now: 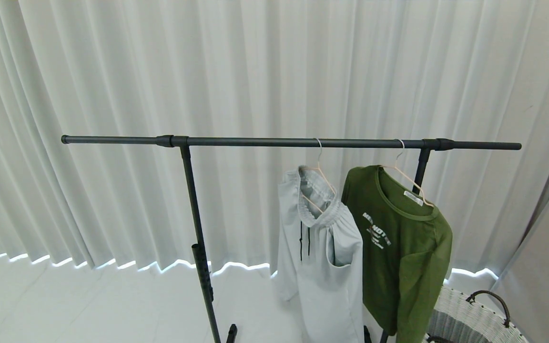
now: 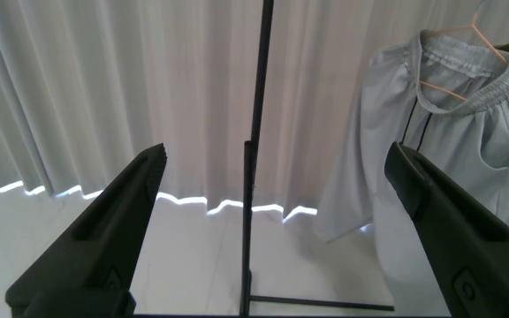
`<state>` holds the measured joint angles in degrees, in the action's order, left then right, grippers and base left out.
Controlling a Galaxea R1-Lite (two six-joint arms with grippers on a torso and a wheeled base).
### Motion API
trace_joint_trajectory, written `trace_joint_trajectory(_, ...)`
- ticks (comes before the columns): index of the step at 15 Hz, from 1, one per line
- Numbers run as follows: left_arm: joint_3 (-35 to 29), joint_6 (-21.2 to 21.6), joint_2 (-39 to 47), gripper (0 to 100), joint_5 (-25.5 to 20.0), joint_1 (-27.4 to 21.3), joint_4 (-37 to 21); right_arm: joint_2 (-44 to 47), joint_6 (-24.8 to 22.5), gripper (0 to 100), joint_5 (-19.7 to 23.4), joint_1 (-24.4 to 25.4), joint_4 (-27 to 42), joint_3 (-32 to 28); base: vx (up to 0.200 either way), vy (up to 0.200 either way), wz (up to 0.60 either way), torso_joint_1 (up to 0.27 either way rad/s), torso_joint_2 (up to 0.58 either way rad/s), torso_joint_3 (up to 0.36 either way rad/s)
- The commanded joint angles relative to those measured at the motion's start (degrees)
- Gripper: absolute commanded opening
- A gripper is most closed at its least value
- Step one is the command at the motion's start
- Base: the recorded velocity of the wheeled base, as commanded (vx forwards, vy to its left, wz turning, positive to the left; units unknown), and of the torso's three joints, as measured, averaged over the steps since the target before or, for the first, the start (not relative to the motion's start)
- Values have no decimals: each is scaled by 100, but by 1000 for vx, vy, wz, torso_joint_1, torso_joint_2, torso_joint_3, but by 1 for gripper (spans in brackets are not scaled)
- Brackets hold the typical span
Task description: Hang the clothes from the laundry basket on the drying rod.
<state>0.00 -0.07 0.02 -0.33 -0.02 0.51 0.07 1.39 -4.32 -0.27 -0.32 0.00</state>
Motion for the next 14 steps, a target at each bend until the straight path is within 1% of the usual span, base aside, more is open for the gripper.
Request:
trace_joint_trajectory(1, 0, -1, -2, 100, -2, -6, 2, 1, 2, 100, 1, 0, -3, 0, 0, 0, 0, 0, 0, 0)
trace_joint_trajectory(14, 0, -1, -2, 100, -2, 2, 2, 1, 2, 100, 1, 0, -3, 0, 0, 0, 0, 0, 0, 0)
